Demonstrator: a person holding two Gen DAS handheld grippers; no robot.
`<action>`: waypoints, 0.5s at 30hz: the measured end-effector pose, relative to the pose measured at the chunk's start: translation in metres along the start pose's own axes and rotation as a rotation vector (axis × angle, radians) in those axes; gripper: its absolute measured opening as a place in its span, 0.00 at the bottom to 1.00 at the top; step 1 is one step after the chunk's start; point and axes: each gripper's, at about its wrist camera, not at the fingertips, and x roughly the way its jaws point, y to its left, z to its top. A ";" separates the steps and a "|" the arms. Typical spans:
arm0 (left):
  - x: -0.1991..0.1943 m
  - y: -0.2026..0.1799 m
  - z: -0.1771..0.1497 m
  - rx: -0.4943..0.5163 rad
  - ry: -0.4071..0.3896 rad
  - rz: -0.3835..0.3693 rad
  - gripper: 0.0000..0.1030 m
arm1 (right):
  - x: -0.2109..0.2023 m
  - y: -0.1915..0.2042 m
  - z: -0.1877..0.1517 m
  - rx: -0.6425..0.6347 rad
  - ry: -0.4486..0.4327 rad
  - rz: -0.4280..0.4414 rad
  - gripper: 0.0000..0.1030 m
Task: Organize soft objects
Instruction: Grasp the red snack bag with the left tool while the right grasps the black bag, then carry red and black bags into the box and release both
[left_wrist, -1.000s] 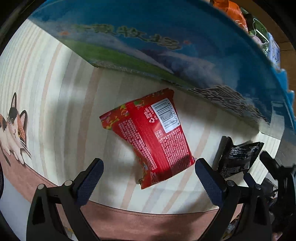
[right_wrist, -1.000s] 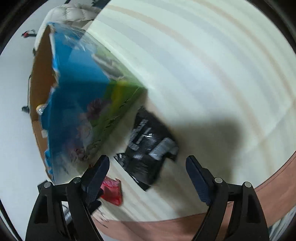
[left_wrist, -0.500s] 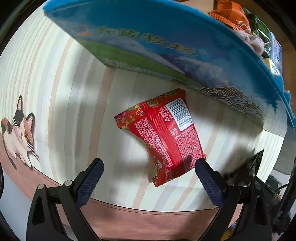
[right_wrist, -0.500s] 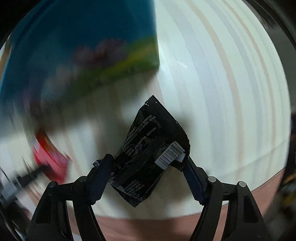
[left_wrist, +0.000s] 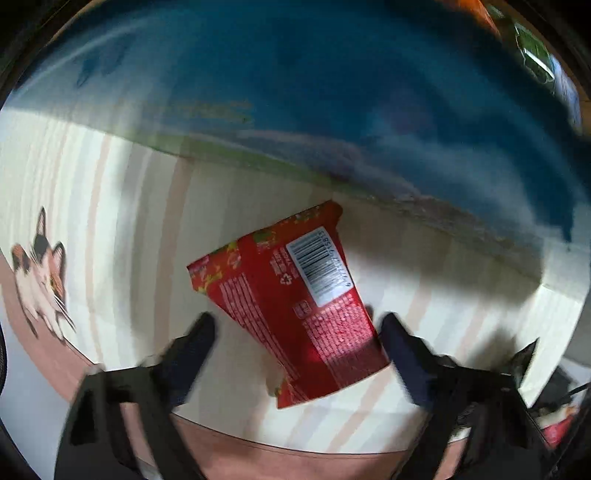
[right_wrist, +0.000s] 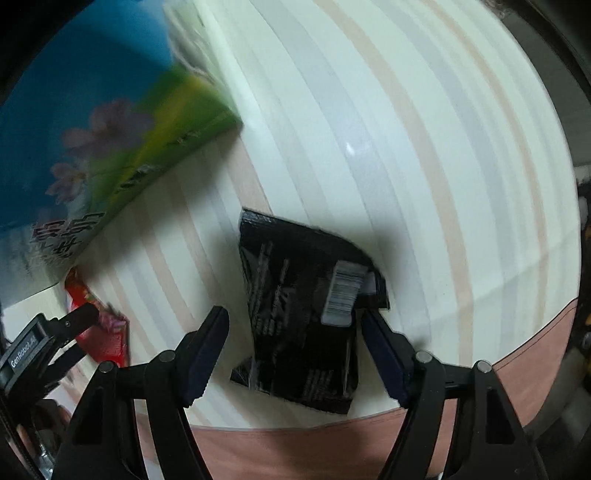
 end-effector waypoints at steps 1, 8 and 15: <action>0.000 -0.002 -0.002 0.019 -0.004 0.015 0.71 | -0.003 0.014 -0.003 -0.050 0.004 -0.035 0.63; 0.006 0.000 -0.041 0.189 -0.014 0.072 0.60 | 0.011 0.076 -0.041 -0.424 0.081 -0.169 0.53; -0.001 0.028 -0.058 0.130 0.026 -0.028 0.61 | 0.006 0.070 -0.025 -0.286 0.090 -0.052 0.63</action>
